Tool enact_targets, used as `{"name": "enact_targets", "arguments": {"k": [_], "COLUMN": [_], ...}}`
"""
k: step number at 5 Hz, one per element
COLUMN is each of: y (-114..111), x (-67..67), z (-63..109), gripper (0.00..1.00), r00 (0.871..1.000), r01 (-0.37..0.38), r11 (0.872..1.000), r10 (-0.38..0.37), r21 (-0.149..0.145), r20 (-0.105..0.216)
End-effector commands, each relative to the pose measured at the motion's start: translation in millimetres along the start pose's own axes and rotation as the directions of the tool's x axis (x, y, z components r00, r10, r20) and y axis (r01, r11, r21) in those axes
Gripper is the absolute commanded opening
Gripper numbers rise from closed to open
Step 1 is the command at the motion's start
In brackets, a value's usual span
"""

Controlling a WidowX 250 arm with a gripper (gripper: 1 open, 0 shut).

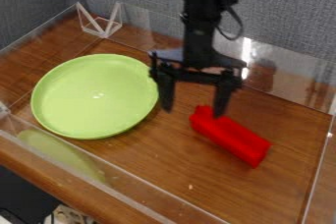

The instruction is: Put the red object on the green plate

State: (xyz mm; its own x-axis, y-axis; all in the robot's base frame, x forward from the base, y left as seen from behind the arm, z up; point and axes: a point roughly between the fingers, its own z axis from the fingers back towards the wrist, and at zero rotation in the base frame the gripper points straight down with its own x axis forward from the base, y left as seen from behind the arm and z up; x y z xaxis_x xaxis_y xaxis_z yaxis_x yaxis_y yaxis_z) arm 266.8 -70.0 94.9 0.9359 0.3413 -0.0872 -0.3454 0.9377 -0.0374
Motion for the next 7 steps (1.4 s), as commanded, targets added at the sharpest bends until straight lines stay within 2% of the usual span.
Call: {"name": "enact_targets", "arguments": {"k": [1,2,3,4,6,7], "y": [-18.5,-24.3,-25.3,-22.2,-16.4,-17.7], "x": [-2.7,-5.1,-3.4,0.6,2.8,3.2], "z": [13.7,12.2,10.2,11.7,15.5,13.7], "gripper": [1.00,1.00,1.00,1.00,1.00,1.00], "r00": [0.971,0.891,0.804,0.786,0.792,0.778], "r01": [-0.215,-0.426,-0.565,-0.585,-0.563,-0.579], "r11": [0.972,0.890,0.798,0.781,0.794,0.781], "r10": [0.222,0.444,0.590,0.612,0.597,0.615], "r21": [-0.093,-0.161,-0.208,-0.218,-0.229,-0.233], "r20": [0.085,0.095,0.081,0.084,0.125,0.130]}}
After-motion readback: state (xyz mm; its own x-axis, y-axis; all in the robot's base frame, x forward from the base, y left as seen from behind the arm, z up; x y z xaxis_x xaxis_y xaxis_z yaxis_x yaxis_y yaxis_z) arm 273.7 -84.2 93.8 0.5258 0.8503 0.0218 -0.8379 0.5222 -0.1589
